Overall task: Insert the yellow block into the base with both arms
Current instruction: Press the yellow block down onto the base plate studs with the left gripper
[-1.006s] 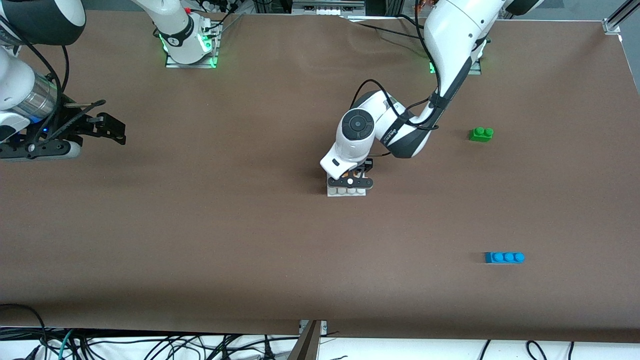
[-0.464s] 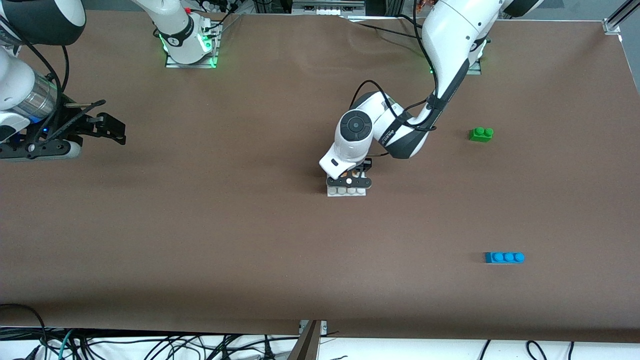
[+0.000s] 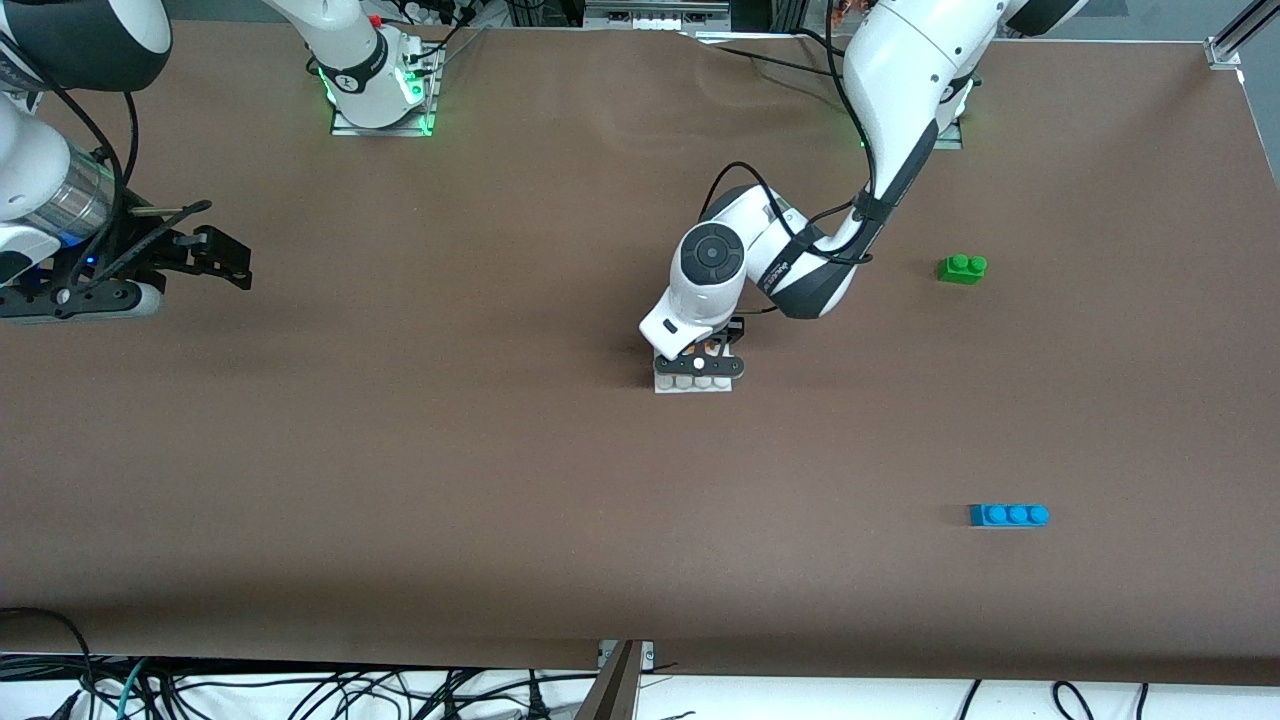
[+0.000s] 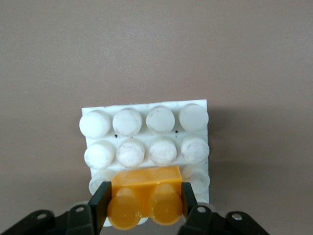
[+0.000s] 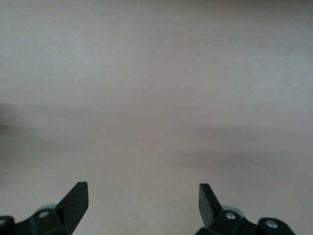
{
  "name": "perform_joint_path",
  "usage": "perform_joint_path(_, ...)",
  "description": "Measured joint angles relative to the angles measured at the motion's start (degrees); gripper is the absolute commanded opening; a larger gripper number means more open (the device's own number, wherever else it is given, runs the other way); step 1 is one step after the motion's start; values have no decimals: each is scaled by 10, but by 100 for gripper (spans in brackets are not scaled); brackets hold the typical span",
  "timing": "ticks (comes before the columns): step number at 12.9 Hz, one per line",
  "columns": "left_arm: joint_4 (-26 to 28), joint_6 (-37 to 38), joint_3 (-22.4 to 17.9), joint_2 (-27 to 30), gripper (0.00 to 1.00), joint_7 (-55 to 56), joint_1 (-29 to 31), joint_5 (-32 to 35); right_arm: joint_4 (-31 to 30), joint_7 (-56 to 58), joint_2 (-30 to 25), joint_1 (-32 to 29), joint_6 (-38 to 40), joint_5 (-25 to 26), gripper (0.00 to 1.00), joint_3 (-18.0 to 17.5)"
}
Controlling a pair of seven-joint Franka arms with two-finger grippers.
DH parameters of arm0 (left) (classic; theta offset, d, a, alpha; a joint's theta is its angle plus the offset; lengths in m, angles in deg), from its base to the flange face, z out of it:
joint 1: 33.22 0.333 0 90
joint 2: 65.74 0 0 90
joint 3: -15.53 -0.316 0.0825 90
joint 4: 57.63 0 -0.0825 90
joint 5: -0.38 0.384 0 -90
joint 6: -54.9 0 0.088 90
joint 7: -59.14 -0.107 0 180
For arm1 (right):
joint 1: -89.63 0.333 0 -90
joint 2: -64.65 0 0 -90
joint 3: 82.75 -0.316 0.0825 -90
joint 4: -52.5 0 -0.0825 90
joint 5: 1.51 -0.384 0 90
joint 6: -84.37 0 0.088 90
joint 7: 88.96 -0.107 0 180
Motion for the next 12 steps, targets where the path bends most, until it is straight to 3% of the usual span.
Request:
perform_joint_path(11,0,-1,1,-6,45,2,-1,13,0,0,3,-1,0,0,100,2)
perform_joint_path(12,0,-1,1,-6,51,2,-1,13,0,0,4,-2,0,0,100,2)
